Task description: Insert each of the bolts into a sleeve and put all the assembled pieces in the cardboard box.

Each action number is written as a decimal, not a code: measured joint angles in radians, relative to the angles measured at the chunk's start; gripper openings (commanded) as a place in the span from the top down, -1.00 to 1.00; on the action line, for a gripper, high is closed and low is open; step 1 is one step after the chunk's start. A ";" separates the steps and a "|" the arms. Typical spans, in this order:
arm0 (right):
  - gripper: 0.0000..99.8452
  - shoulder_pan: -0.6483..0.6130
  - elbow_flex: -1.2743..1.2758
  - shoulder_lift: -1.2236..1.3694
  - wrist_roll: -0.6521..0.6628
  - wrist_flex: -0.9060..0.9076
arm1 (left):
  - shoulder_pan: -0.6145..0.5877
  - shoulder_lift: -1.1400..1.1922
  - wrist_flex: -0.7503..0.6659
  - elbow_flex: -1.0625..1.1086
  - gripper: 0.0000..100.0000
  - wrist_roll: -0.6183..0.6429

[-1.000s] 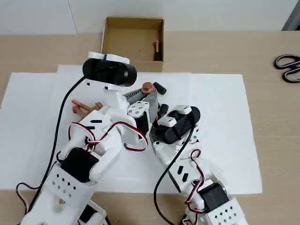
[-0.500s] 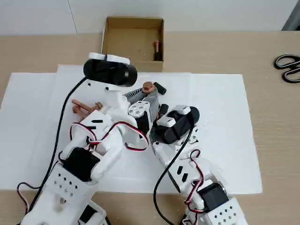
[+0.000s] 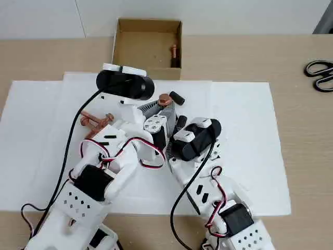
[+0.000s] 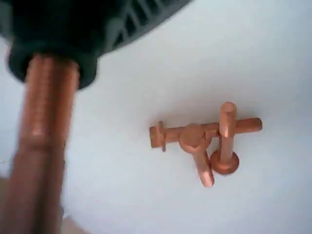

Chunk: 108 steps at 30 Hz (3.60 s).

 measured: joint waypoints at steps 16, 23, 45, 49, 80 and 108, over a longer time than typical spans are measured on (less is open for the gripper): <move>0.99 -0.003 0.000 0.002 0.003 0.002 | 0.043 -0.002 0.183 0.032 0.99 0.000; 0.99 -0.005 0.009 0.003 0.005 0.003 | 0.068 -0.008 0.186 0.080 0.88 0.000; 0.99 0.150 0.000 0.051 0.002 0.003 | -0.273 -0.005 0.608 -0.307 0.31 0.000; 0.99 0.224 -0.117 0.213 0.002 0.029 | -0.390 -0.006 0.747 -0.341 0.31 0.000; 0.98 0.239 -1.930 2.351 0.002 -0.456 | -0.531 -0.006 0.988 -0.315 0.31 -0.006; 0.60 0.258 -2.176 2.536 0.002 -0.290 | -0.531 -0.005 0.988 -0.290 0.31 -0.006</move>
